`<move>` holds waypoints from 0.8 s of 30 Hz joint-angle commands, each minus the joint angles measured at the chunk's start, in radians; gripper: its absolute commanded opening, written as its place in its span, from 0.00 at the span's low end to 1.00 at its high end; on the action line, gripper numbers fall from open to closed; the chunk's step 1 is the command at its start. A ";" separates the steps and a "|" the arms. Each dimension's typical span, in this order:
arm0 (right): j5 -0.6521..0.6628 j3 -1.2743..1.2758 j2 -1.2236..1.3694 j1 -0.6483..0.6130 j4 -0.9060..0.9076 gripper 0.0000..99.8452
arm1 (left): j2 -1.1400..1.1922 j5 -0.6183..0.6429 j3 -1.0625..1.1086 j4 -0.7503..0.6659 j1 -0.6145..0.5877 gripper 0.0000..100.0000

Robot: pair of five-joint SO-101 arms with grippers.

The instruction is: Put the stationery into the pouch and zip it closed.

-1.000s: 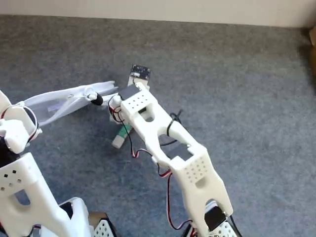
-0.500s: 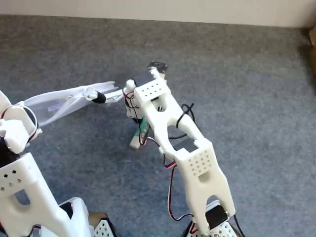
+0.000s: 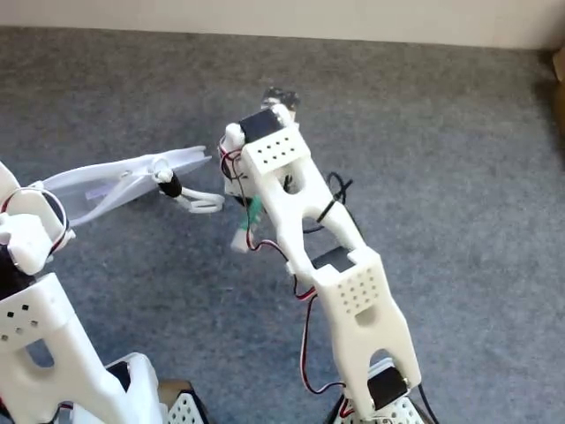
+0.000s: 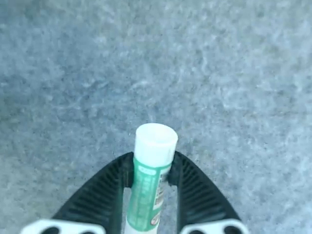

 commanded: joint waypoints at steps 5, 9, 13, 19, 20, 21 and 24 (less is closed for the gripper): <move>0.207 -0.033 -0.125 0.024 0.025 0.00 | 0.005 0.008 -0.010 -0.014 0.012 0.01; 0.361 0.108 -0.252 0.022 0.024 0.00 | 0.005 0.008 -0.010 -0.014 0.013 0.01; 0.408 0.225 -0.387 0.019 0.022 0.00 | 0.005 0.008 -0.008 -0.014 0.048 0.01; 0.410 0.315 -0.509 0.019 0.019 0.00 | 0.005 0.008 -0.008 -0.014 0.058 0.01; 0.410 0.320 -0.522 0.018 0.019 0.00 | 0.005 0.008 -0.008 -0.012 0.058 0.01; 0.410 0.326 -0.536 0.018 0.019 0.00 | 0.005 0.008 -0.008 -0.012 0.059 0.01; 0.410 0.337 -0.575 0.018 0.019 0.00 | 0.005 0.006 -0.008 -0.009 0.061 0.01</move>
